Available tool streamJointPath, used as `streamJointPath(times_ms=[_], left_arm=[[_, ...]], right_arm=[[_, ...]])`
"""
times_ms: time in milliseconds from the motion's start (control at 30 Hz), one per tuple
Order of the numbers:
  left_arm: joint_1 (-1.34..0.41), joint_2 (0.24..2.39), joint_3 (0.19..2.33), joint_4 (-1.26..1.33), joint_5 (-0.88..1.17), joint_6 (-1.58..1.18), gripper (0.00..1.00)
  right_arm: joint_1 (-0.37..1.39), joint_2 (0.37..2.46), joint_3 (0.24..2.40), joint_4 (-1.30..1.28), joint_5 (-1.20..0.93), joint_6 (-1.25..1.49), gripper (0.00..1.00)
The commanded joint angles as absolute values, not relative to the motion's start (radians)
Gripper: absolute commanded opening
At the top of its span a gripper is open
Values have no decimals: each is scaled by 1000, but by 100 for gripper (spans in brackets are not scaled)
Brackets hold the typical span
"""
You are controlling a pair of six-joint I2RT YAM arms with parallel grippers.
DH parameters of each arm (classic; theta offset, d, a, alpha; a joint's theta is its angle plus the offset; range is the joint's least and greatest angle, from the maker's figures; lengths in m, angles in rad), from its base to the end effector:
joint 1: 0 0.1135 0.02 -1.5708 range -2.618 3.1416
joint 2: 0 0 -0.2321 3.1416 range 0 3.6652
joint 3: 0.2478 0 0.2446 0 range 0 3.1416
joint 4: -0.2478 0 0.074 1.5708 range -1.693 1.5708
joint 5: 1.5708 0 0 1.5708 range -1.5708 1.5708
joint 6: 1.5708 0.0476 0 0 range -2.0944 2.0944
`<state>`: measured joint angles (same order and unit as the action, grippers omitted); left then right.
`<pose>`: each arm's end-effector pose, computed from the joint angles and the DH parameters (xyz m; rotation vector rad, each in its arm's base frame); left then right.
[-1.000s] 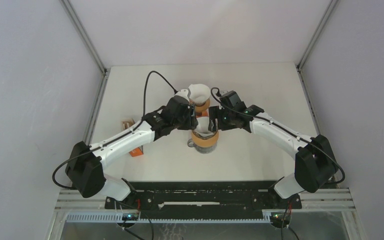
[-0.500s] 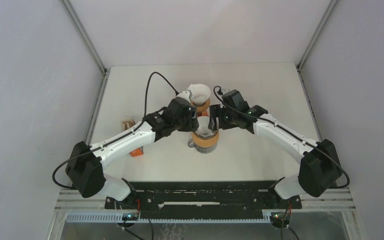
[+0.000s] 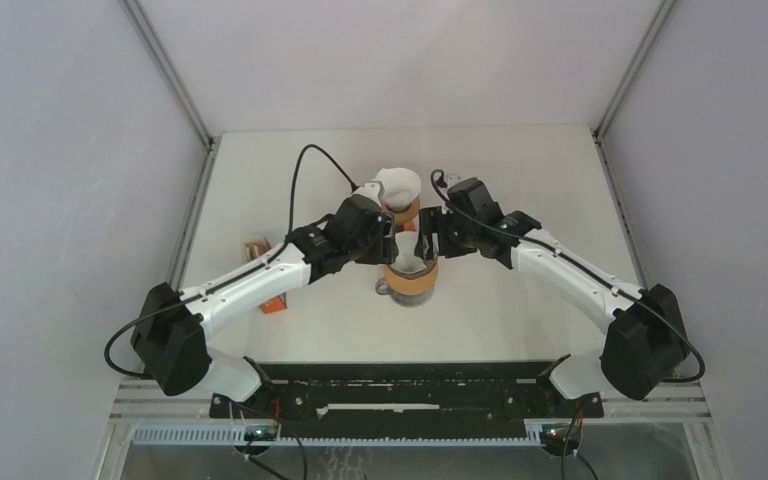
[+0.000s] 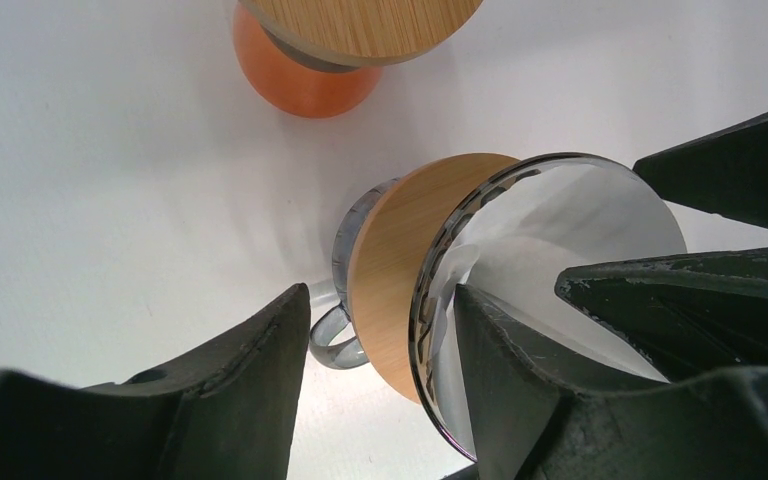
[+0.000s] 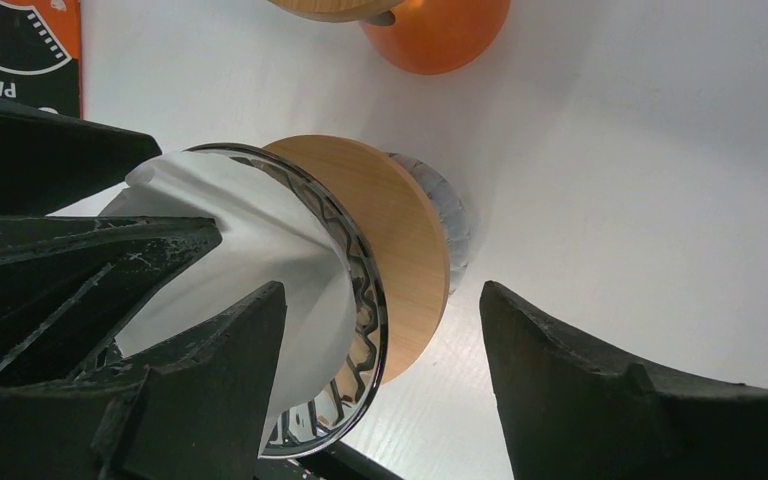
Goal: Place the coffee filter in the dripper
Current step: Place the coffee filter in the coffee dripper.
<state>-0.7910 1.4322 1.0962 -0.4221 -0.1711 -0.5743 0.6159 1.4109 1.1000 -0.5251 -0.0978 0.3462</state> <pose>0.2303 -0.2214 0.2387 0.1690 2.3605 -0.4846 0.2492 0.1820 0.2372 -0.3794 2.4494 0.5488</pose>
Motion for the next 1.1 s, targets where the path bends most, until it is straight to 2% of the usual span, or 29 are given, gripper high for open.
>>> streamJointPath(times_ms=[0, 1067], left_arm=[[-798, 1397, 1141, -414, -170, -552, 60], [-798, 1419, 1120, -411, -170, -561, 61]], right_arm=[[608, 1364, 1101, -491, -109, 356, 79], [580, 1369, 1020, -491, -84, 334, 79]])
